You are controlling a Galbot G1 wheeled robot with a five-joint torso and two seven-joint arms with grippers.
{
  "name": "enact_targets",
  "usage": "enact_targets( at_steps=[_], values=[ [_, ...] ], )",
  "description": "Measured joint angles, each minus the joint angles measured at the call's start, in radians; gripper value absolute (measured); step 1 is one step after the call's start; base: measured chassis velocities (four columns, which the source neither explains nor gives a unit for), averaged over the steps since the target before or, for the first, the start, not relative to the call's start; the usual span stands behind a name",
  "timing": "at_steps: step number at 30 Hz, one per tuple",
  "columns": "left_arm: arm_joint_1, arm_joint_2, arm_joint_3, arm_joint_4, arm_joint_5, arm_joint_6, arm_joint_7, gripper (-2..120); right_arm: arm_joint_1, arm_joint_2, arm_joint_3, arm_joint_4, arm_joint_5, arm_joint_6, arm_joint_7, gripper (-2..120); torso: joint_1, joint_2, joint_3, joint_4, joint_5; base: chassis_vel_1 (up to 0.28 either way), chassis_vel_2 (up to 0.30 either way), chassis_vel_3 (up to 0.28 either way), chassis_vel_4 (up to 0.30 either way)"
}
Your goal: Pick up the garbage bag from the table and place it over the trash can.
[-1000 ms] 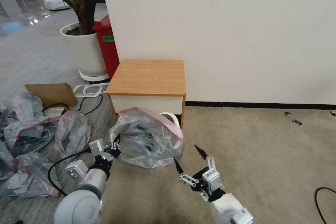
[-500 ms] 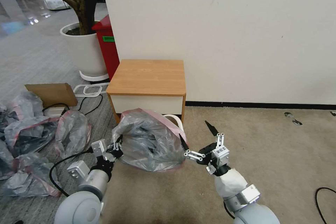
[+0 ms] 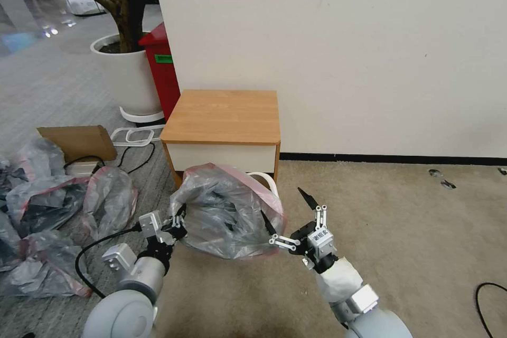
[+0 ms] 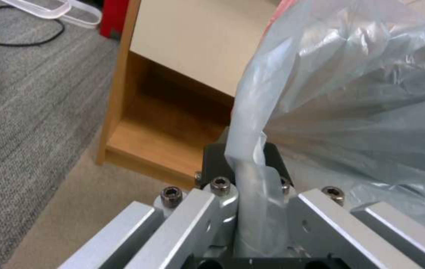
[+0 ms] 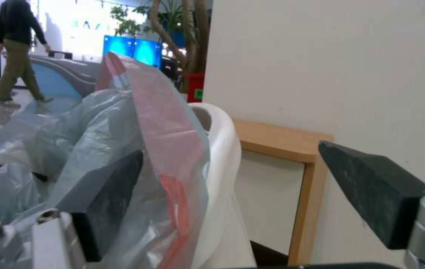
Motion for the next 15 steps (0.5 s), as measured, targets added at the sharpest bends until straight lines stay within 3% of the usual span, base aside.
enact_targets(
  at_steps=[5, 8, 15],
  values=[
    [0.001, -0.001, 0.002, 0.0, 0.002, 0.0, 0.0, 0, 0.014, 0.004, 0.0, -0.014, 0.008, -0.008, 0.004, 86, 0.0, 0.0, 0.0, 0.0, 0.0001, 0.0, 0.0, 0.0, 0.0],
    [0.002, -0.003, 0.008, 0.0, 0.004, 0.0, 0.001, 0, 0.022, 0.007, 0.0, -0.022, 0.011, -0.01, 0.007, 70, 0.0, 0.0, 0.0, 0.0, 0.0001, 0.0, 0.0, 0.0, 0.0],
    [0.005, -0.004, 0.012, 0.004, 0.007, 0.0, 0.001, 0, 0.028, 0.009, -0.001, -0.028, 0.016, -0.01, 0.008, 50, 0.0, 0.0, 0.0, 0.0, 0.0001, 0.0, 0.0, 0.0, 0.0]
  ],
)
